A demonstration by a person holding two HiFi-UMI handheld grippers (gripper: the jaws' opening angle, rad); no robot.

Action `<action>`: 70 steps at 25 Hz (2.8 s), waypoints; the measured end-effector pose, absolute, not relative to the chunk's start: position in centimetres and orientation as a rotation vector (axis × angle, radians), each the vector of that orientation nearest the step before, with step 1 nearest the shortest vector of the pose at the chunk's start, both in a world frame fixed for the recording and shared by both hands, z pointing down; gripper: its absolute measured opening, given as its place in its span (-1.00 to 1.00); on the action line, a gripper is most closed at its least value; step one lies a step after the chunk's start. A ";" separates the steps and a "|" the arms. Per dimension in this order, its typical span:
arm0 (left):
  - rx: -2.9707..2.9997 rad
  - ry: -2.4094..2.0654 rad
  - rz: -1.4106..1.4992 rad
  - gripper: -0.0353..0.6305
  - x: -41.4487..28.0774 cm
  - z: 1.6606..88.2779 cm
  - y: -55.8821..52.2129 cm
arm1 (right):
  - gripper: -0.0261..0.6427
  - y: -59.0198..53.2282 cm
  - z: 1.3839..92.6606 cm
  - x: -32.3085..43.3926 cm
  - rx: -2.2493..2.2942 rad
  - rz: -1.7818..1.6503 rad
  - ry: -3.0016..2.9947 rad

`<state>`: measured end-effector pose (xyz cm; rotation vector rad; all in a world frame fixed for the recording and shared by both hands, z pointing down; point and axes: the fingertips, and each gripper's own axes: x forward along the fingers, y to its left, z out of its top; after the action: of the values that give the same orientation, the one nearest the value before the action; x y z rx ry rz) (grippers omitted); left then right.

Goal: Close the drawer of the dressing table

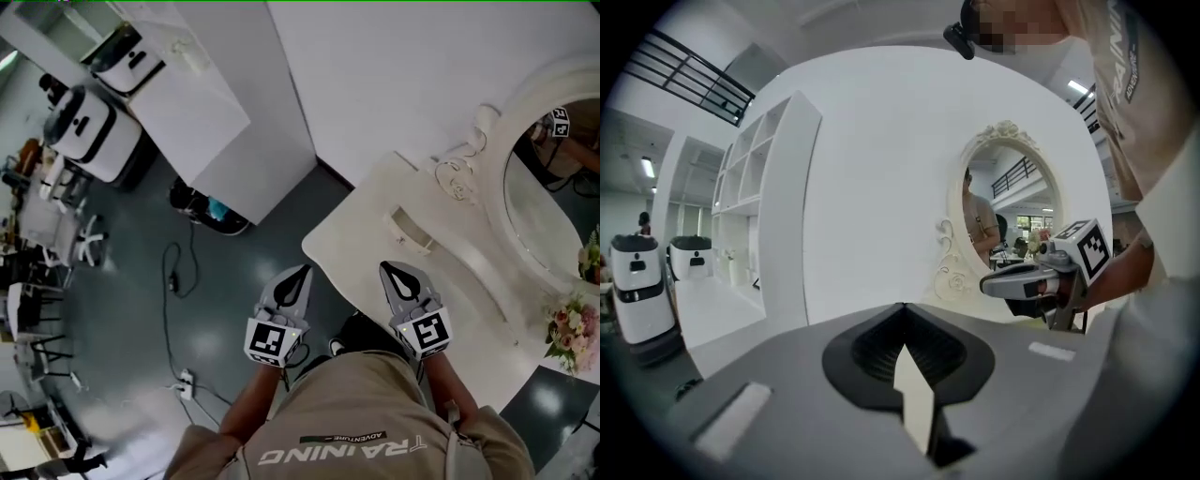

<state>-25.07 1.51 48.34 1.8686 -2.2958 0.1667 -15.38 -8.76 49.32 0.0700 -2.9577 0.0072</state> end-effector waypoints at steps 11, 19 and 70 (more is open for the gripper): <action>2.078 -2.037 0.170 -0.84 -25.0 47.4 -10.5 | -0.92 -18.4 48.9 -13.1 0.408 0.111 -2.963; 2.178 -1.896 0.236 -0.84 -23.8 48.7 -15.0 | -0.92 -20.6 49.7 -9.9 0.658 0.159 -2.894; 2.010 -1.204 0.651 -0.84 -15.6 71.5 -19.8 | -0.92 -18.9 51.3 0.8 1.280 0.279 -2.622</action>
<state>-15.57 -19.82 71.51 2.0096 -1.2041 0.6512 0.85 -18.85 51.26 1.2796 -2.6217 0.2789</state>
